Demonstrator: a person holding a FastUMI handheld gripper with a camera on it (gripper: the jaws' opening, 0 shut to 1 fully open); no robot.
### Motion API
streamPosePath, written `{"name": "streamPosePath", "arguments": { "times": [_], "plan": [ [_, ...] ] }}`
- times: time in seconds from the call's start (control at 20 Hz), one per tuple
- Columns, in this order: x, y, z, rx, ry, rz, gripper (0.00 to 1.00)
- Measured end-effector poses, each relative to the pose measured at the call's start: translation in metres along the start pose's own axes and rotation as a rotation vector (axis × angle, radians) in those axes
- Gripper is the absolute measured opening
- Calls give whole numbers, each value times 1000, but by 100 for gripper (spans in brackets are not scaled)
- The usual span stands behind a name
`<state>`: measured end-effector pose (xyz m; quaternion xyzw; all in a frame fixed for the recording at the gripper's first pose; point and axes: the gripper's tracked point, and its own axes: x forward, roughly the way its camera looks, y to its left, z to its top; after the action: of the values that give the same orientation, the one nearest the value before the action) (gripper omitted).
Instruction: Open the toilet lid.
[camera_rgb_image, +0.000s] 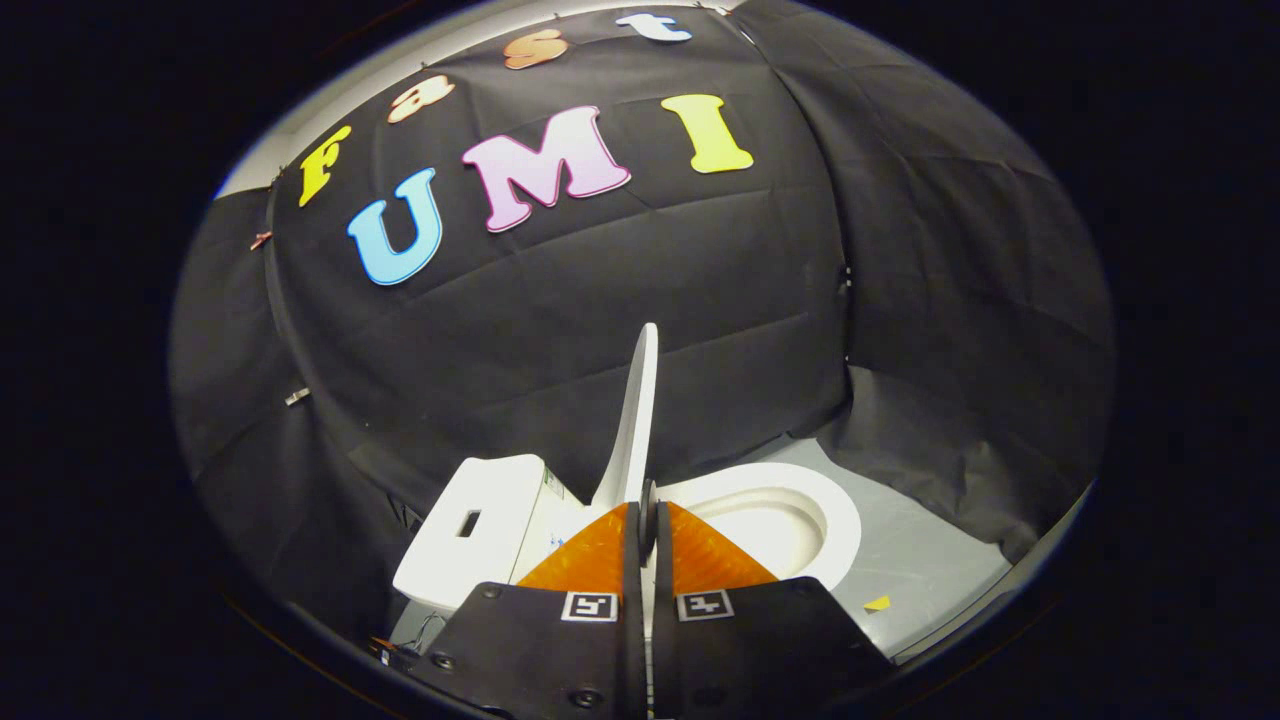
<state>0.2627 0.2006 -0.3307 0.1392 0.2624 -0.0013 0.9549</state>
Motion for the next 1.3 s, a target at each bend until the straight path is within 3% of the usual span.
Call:
{"name": "streamPosePath", "arguments": {
  "times": [0.5, 0.8, 1.3],
  "plan": [
    [-9, 97, -1, -219, -86, -47, 7],
    [-9, 141, -9, -279, -109, -49, 7],
    [-9, 215, -37, -381, -120, 7, 8]
  ]
}}
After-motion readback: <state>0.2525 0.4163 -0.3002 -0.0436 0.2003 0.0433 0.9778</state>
